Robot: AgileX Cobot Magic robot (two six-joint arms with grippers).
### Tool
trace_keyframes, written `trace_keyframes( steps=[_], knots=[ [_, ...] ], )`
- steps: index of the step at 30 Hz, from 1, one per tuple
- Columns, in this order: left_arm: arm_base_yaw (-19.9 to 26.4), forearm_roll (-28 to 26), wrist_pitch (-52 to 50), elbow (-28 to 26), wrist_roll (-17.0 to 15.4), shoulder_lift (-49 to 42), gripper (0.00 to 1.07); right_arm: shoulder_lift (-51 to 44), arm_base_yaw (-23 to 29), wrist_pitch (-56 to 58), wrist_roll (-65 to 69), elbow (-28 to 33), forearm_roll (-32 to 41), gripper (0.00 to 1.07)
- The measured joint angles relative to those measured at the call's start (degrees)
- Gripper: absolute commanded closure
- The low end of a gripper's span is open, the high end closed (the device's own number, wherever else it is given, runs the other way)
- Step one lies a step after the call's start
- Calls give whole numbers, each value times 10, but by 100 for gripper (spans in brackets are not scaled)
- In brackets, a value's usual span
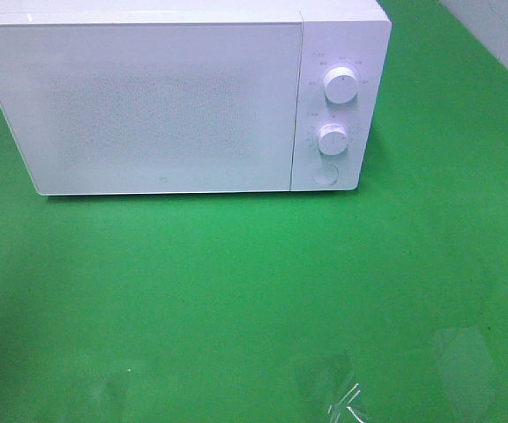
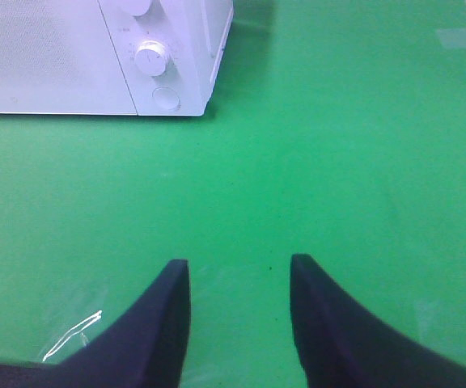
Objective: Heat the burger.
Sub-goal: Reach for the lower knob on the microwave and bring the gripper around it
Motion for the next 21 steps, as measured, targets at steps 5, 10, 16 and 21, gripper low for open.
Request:
trace_keyframes(
  steps=[5, 10, 16, 21],
  knots=[
    [0, 0, 1, 60, 0, -81, 107, 0, 0, 0, 0, 0, 0, 66],
    [0, 0, -14, 124, 18, -202, 107, 0, 0, 0, 0, 0, 0, 66],
    [0, 0, -30, 179, 40, -339, 107, 0, 0, 0, 0, 0, 0, 66],
    [0, 0, -46, 199, 40, -409, 107, 0, 0, 0, 0, 0, 0, 66]
  ],
)
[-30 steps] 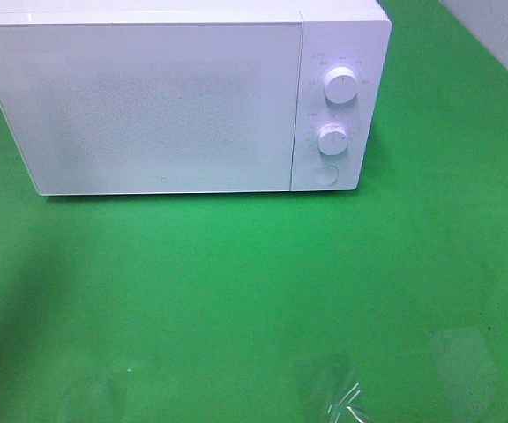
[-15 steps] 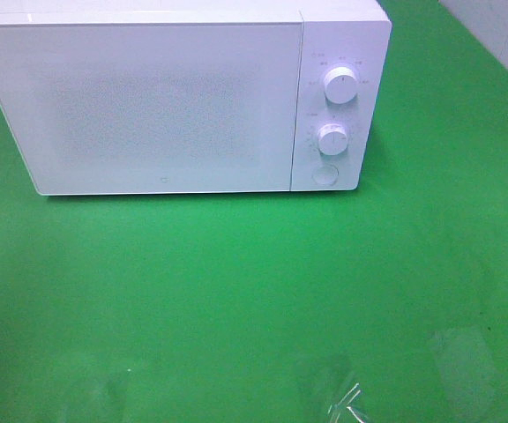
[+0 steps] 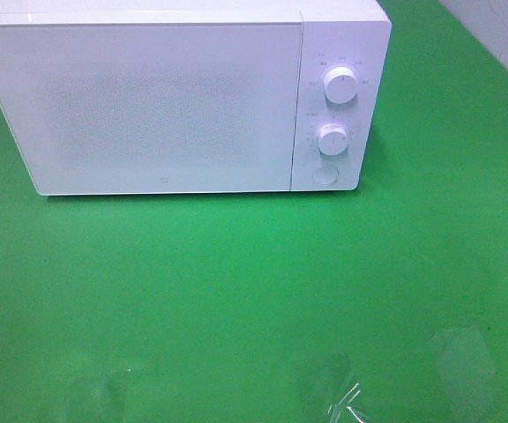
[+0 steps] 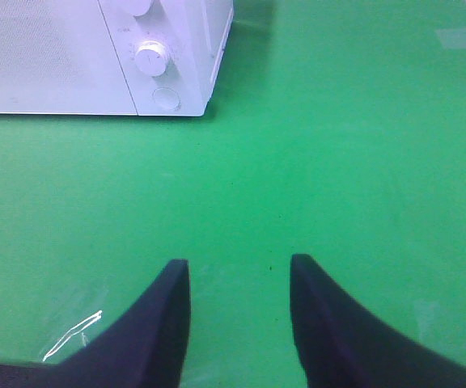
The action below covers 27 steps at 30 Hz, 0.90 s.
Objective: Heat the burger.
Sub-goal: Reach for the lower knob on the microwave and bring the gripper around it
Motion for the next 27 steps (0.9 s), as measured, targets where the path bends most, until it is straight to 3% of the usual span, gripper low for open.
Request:
trace_keyframes(
  steps=[8, 27],
  knots=[
    [0, 0, -19, 13, 1, -110, 107, 0, 0, 0, 0, 0, 0, 66],
    [0, 5, -45, 30, 1, -111, 107, 0, 0, 0, 0, 0, 0, 65]
  ],
)
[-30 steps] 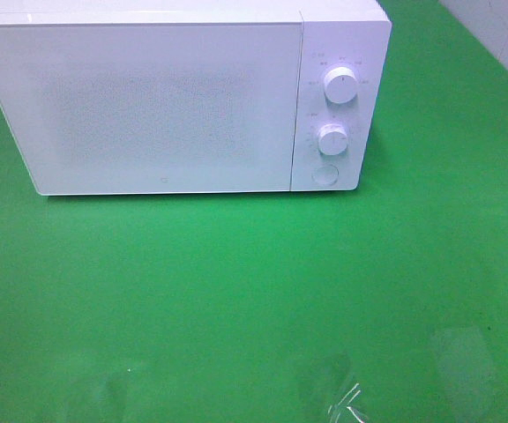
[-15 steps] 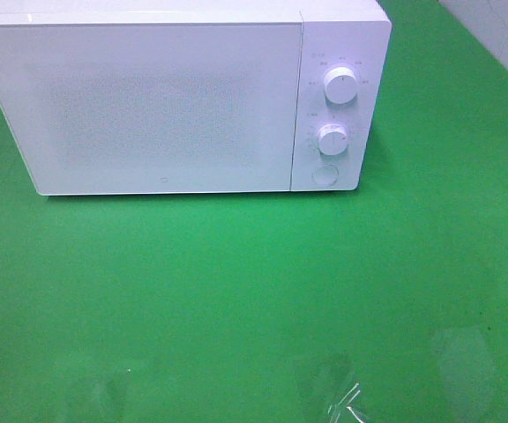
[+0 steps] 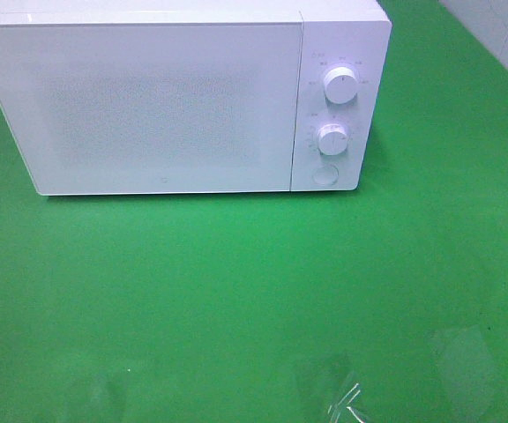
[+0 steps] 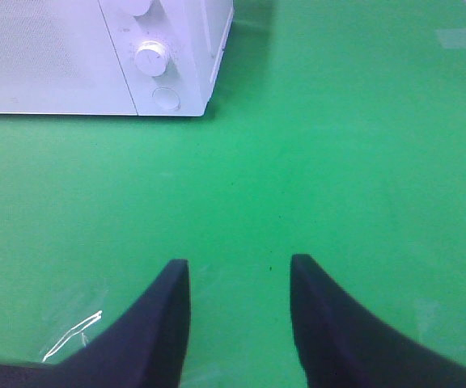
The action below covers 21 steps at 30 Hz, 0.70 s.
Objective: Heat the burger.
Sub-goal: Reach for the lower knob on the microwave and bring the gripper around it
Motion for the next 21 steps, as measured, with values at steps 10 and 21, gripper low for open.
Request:
trace_keyframes(
  steps=[10, 21],
  knots=[
    [0, 0, 0, 0, 0, 0, 107, 26, 0, -10, 0, -5, -1, 41],
    [0, 0, -1, 0, 0, 0, 107, 169, 0, -161, 0, -9, -1, 40]
  ],
)
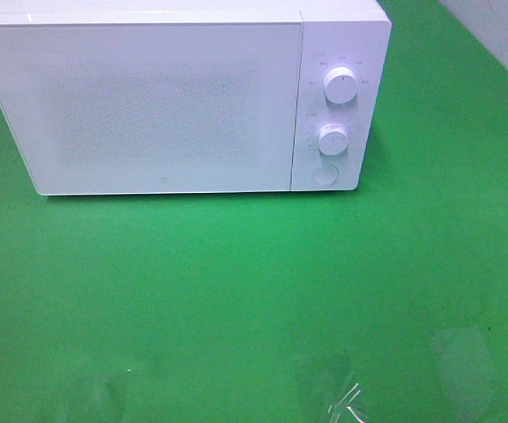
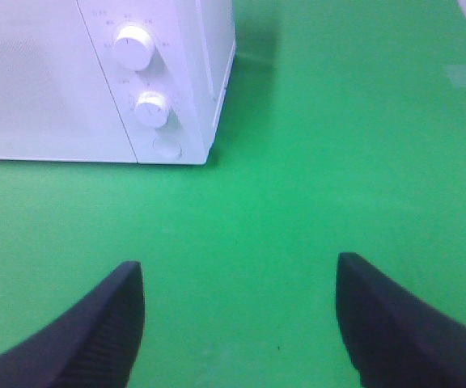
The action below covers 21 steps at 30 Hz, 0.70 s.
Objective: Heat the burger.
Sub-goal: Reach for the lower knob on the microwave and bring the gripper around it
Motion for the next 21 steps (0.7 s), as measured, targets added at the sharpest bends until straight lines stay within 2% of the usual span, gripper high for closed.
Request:
trace_keyframes(
  steps=[1, 2, 7, 9, 10, 13, 16, 18, 21],
  knots=[
    [0, 0, 0, 0, 0, 0, 107, 0, 0, 0, 0, 0, 0, 40],
    [0, 0, 0, 0, 0, 0, 107, 48, 0, -62, 0, 2, 0, 40],
    [0, 0, 0, 0, 0, 0, 107, 98, 0, -123, 0, 6, 0, 40],
    [0, 0, 0, 0, 0, 0, 107, 164, 0, -204, 0, 6, 0, 40],
    [0, 0, 0, 0, 0, 0, 107, 164, 0, -204, 0, 6, 0, 40],
    [0, 0, 0, 0, 0, 0, 107, 230, 0, -299, 0, 6, 0, 40],
    [0, 1, 0, 0, 0, 0, 107, 247, 0, -323, 0, 6, 0, 40],
    [0, 2, 0, 0, 0, 0, 107, 312, 0, -402, 0, 6, 0, 41],
    [0, 2, 0, 0, 0, 0, 107, 349, 0, -437, 0, 6, 0, 41]
  ],
)
